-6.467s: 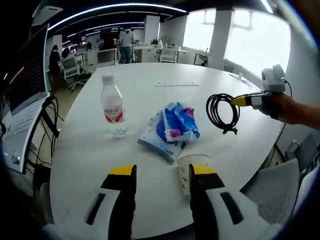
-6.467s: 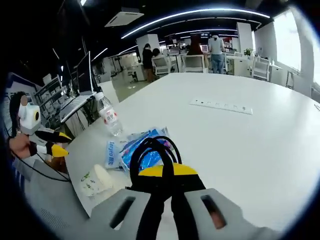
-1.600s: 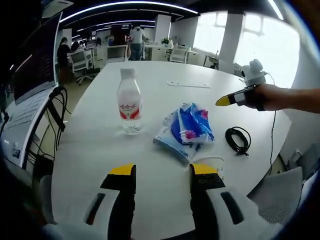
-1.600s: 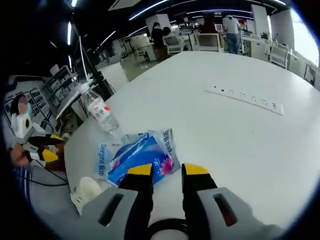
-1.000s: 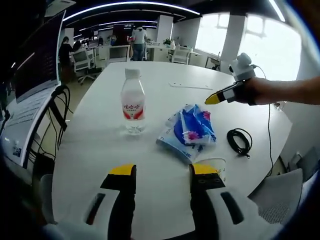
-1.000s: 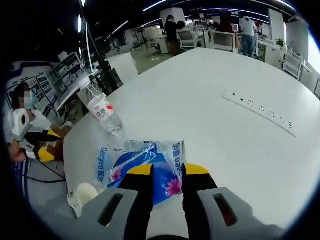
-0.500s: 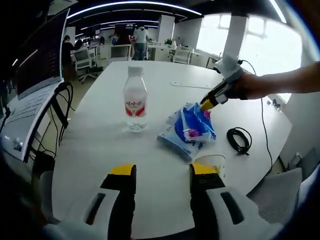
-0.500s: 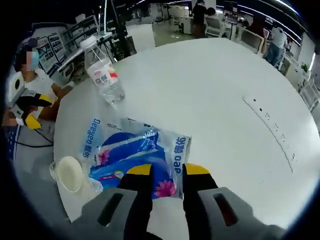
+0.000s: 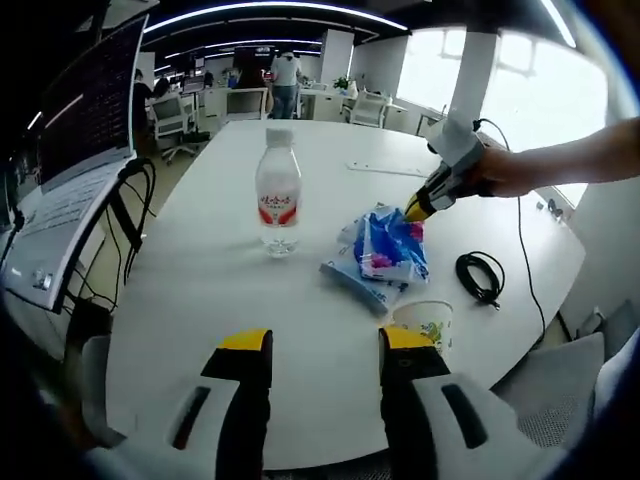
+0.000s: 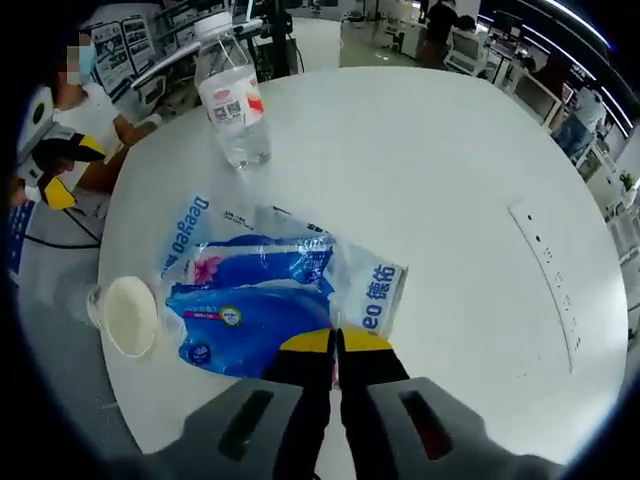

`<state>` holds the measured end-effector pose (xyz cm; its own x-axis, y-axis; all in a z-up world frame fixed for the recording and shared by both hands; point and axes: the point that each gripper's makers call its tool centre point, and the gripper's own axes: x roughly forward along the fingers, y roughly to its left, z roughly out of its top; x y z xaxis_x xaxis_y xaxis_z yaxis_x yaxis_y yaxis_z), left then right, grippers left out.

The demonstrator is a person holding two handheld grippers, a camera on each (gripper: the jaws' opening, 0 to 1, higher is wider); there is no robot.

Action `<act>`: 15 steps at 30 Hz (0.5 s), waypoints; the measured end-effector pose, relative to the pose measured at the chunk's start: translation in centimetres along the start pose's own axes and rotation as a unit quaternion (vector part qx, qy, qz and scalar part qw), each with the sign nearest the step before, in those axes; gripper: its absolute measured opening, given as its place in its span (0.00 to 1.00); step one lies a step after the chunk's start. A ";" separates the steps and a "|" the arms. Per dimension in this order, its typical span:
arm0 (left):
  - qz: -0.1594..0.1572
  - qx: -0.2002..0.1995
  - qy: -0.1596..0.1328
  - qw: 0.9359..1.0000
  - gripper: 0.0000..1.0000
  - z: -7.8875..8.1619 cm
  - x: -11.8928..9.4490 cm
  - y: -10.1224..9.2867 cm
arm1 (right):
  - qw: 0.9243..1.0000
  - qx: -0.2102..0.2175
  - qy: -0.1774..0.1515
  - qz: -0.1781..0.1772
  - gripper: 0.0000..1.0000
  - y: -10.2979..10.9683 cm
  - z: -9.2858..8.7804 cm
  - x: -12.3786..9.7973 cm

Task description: Arrange the tabletop items into an orderly group along one side of the table until the central work area is clear of visible clutter.

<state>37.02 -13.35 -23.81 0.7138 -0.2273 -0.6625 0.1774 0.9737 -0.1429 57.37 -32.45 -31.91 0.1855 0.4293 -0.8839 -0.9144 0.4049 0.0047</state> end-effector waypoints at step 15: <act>-0.010 0.009 -0.004 1.000 0.42 0.3 0.0 -1.0 | 0.998 0.058 -0.019 -0.018 0.00 0.3 -1.8 -2.5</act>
<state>37.03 -14.34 -23.45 0.7152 -0.2473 -0.6537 0.2045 0.9684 -0.1426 56.02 -34.87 -30.55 0.2335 0.4414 -0.8664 -0.8588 0.5114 0.0291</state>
